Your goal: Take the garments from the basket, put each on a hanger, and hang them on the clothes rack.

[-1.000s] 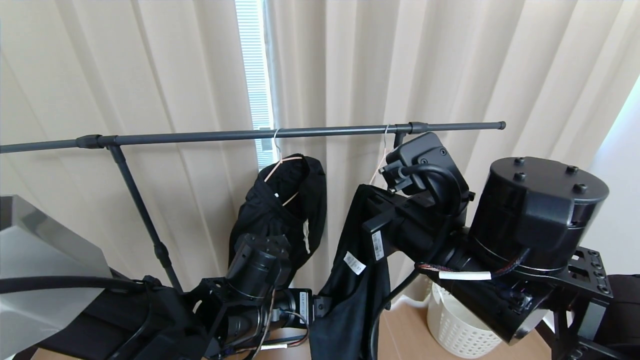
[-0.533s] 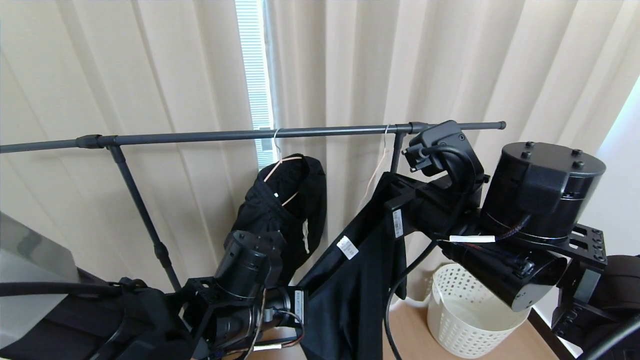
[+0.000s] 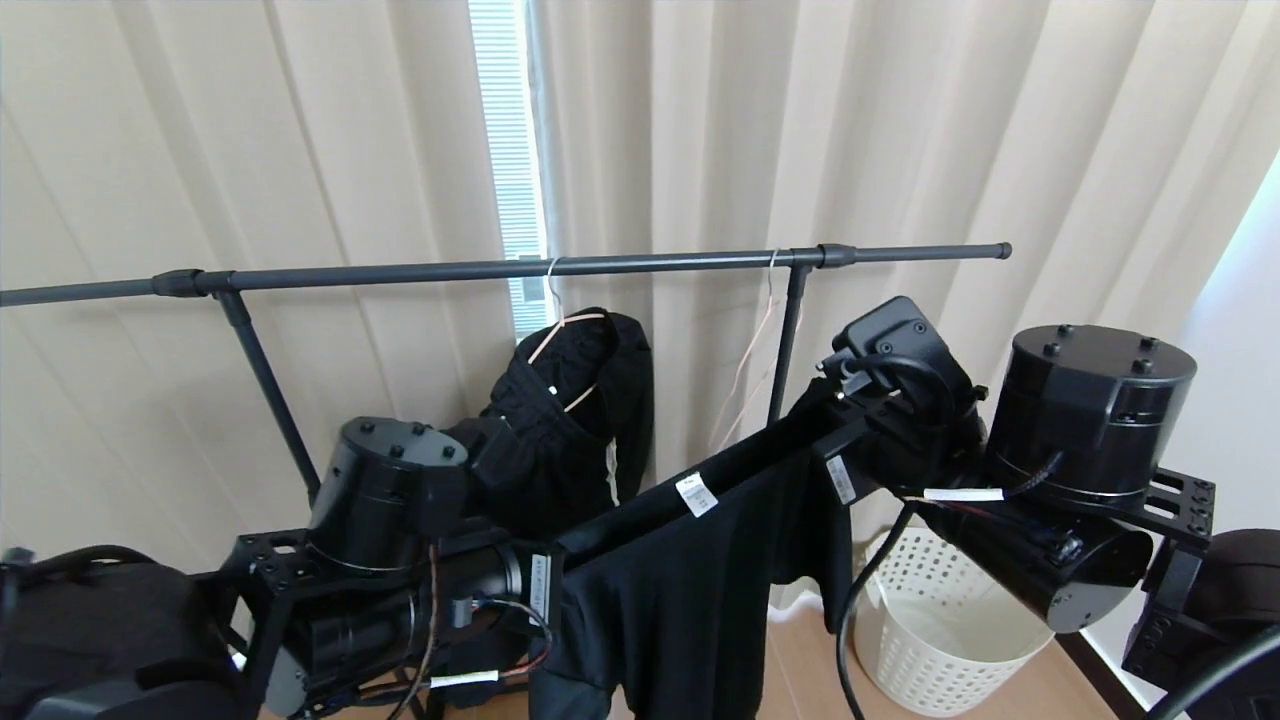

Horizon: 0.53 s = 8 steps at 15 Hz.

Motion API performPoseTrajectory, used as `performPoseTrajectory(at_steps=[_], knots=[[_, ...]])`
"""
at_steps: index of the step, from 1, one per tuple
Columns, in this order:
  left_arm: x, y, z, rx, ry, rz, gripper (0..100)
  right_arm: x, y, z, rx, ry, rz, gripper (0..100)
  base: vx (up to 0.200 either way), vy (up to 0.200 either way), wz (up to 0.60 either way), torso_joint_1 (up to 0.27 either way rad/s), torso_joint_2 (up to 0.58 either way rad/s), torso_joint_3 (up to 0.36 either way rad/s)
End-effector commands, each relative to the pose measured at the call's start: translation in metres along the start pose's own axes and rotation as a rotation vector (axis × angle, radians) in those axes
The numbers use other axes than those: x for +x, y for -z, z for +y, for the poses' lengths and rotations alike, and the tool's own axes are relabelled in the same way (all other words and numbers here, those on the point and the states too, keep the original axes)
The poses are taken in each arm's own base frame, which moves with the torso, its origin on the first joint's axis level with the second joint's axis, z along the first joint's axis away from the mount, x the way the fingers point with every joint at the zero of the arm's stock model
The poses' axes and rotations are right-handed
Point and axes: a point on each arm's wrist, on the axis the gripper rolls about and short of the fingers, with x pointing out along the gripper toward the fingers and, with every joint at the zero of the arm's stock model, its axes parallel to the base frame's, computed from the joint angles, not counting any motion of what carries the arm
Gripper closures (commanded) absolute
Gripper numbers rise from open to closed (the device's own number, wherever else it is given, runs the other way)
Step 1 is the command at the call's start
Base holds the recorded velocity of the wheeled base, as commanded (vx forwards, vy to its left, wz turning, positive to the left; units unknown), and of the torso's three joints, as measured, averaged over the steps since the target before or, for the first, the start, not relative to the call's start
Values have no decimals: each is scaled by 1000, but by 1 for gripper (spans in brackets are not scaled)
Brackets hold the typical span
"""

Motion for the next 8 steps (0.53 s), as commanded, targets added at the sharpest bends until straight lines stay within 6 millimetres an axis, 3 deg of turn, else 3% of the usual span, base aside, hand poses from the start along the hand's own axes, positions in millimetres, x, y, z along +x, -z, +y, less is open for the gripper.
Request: performPoseTrajectory(at_steps=[1, 5, 8], knots=[[-28, -14, 1, -1, 17, -90, 100, -5, 8, -1, -44, -6, 22, 100, 0, 0, 0, 0, 0, 0], [-33, -16, 1, -1, 22, -106, 100, -11, 14, 6, -104, -30, 38, 100, 0, 0, 0, 0, 0, 0], [-31, -15, 3, -4, 17, -97, 100, -30, 3, 6, -100, -55, -12, 100, 0, 0, 0, 0, 0, 0]])
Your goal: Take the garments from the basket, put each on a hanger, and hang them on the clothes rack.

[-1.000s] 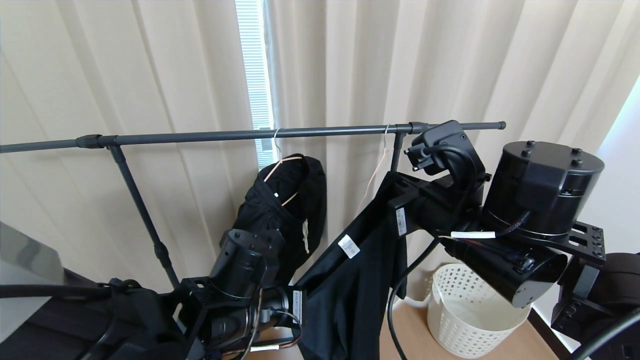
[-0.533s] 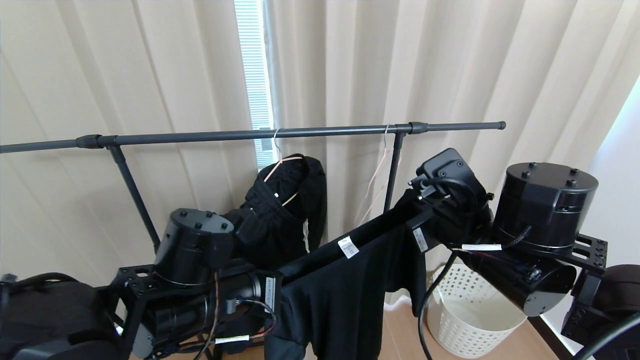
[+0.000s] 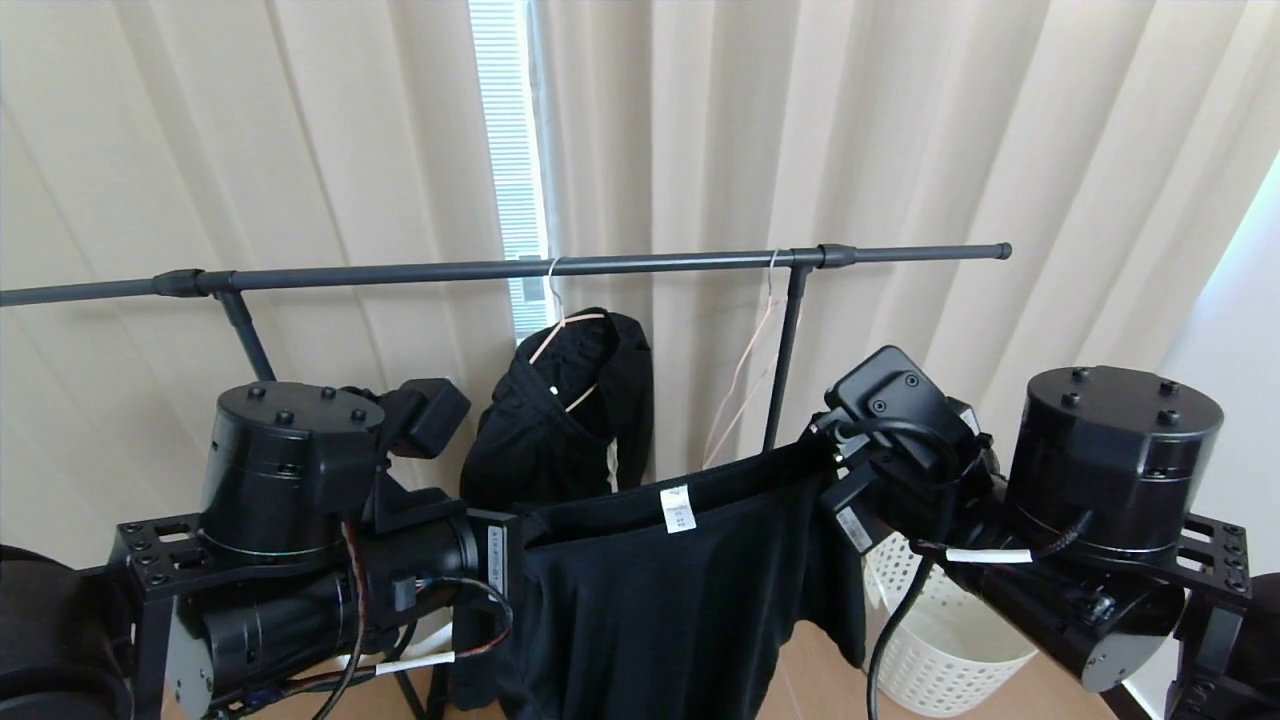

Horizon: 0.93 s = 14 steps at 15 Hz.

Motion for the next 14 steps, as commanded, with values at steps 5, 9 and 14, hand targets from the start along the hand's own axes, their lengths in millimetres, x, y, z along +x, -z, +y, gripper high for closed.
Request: performPoseTrajectory(at_steps=[5, 9, 14], knots=[[26, -24, 10, 43, -31, -30, 100, -23, 1, 3, -74, -63, 13, 100, 0, 0, 0, 0, 0, 0], [41, -66, 3, 107, -46, -33, 100, -48, -2, 27, -126, -195, -26, 100, 0, 0, 0, 0, 0, 0], [44, -106, -17, 141, 88, -118, 100, -56, -12, 67, -42, -351, -46, 100, 0, 0, 0, 0, 0, 0]])
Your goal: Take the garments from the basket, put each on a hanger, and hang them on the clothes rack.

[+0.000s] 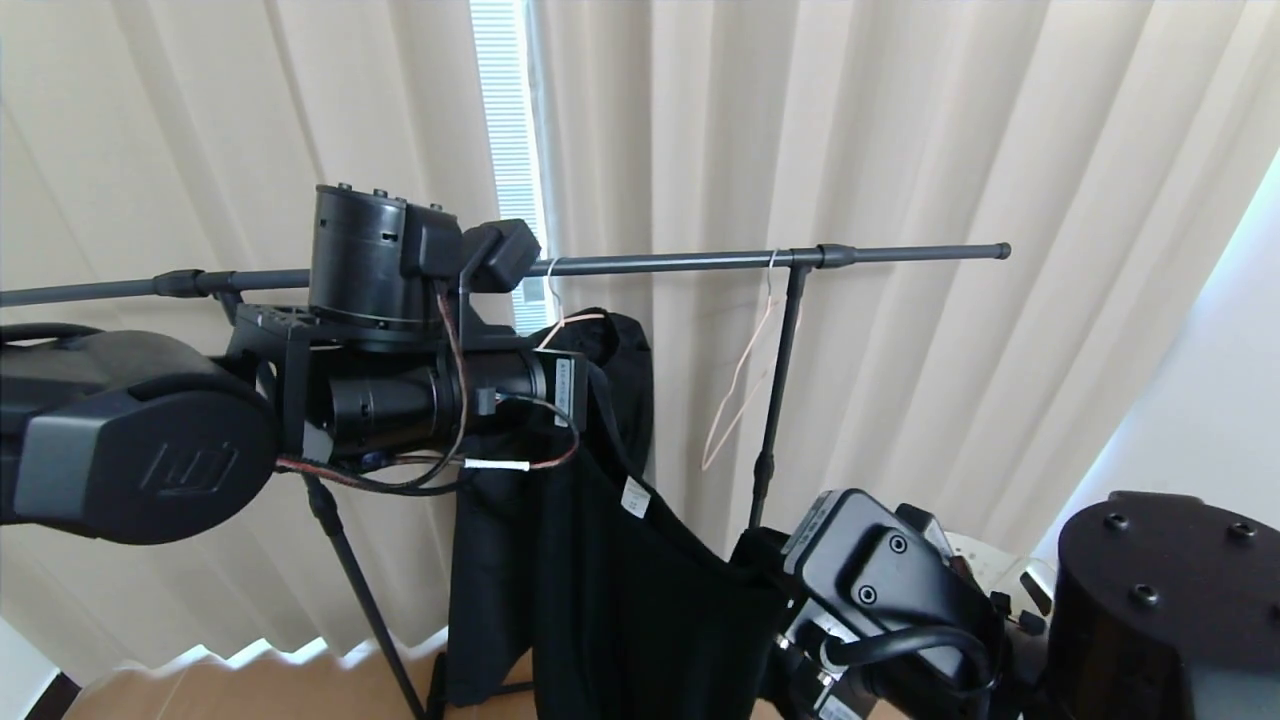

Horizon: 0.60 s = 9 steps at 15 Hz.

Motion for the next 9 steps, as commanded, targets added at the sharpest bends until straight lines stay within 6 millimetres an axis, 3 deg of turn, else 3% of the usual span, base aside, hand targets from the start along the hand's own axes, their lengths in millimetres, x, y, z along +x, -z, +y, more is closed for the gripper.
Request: performPoseTrajectory(at_steps=[1, 4, 9], knots=[[10, -12, -2, 8, 17, -27, 100, 12, -7, 15, 56, -45, -8, 100, 0, 0, 0, 0, 0, 0], [16, -15, -7, 12, 40, -32, 100, 36, -28, 34, 261, -71, -35, 100, 0, 0, 0, 0, 0, 0], [13, -13, -16, 19, 71, -22, 100, 43, -36, 37, 335, -67, -55, 100, 0, 0, 0, 0, 0, 0]])
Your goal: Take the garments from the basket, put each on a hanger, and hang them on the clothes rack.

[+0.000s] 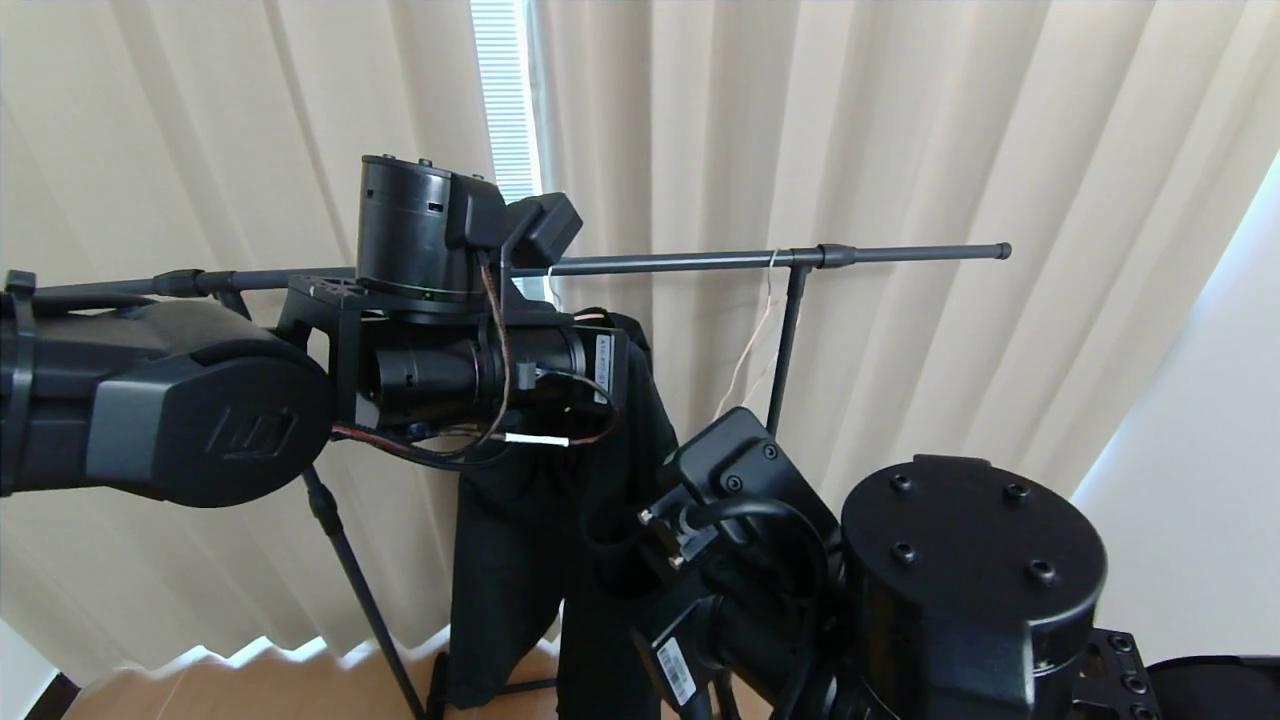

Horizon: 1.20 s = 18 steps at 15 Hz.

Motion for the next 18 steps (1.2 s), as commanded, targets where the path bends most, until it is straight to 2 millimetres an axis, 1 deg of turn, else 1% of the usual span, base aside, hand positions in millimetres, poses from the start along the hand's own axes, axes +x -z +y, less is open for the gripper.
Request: performPoseTrajectory(at_steps=[1, 2, 3, 4, 5, 6, 7, 8, 9, 11, 12, 13, 14, 17, 18], knots=[[-3, -1, 0, -1, -3, -5, 100, 3, 6, 2, -13, 3, 21, 100, 0, 0, 0, 0, 0, 0], [-5, -1, -1, 0, -6, 4, 100, 2, 7, -1, -24, 11, 32, 100, 0, 0, 0, 0, 0, 0], [-12, -1, 0, -3, -14, 29, 100, 1, 9, -10, -53, 36, 42, 100, 0, 0, 0, 0, 0, 0], [-21, -1, 1, -7, -31, 74, 100, -3, 15, -32, -148, 92, 73, 100, 0, 0, 0, 0, 0, 0], [-30, 0, 5, -2, -52, 104, 100, -6, 19, -49, -217, 141, 97, 100, 0, 0, 0, 0, 0, 0], [-40, 2, 8, 26, -66, 137, 100, -5, 20, -64, -241, 193, 113, 100, 0, 0, 0, 0, 0, 0], [-44, 5, 10, 38, -73, 157, 100, -4, 19, -69, -240, 216, 117, 100, 0, 0, 0, 0, 0, 0], [-58, 14, 13, 83, -91, 215, 100, 3, 14, -86, -216, 308, 116, 100, 0, 0, 0, 0, 0, 0], [-63, 23, 14, 96, -112, 252, 100, 11, 11, -96, -199, 361, 116, 100, 0, 0, 0, 0, 0, 0], [-69, 36, 14, 116, -140, 302, 100, 19, 8, -107, -177, 399, 113, 100, 0, 0, 0, 0, 0, 0], [-73, 49, 9, 131, -133, 343, 100, 28, 5, -108, -132, 408, 99, 100, 0, 0, 0, 0, 0, 0], [-74, 58, 2, 139, -115, 371, 100, 35, 4, -107, -93, 410, 88, 100, 0, 0, 0, 0, 0, 0], [-77, 76, -15, 149, -73, 422, 100, 49, -1, -106, -19, 416, 59, 100, 0, 0, 0, 0, 0, 0], [-77, 88, -55, 80, 26, 462, 100, 67, -4, -97, 72, 401, 30, 100, 0, 0, 0, 0, 0, 0], [-69, 90, -77, 25, 66, 481, 100, 71, -4, -89, 99, 389, 17, 100, 0, 0, 0, 0, 0, 0]])
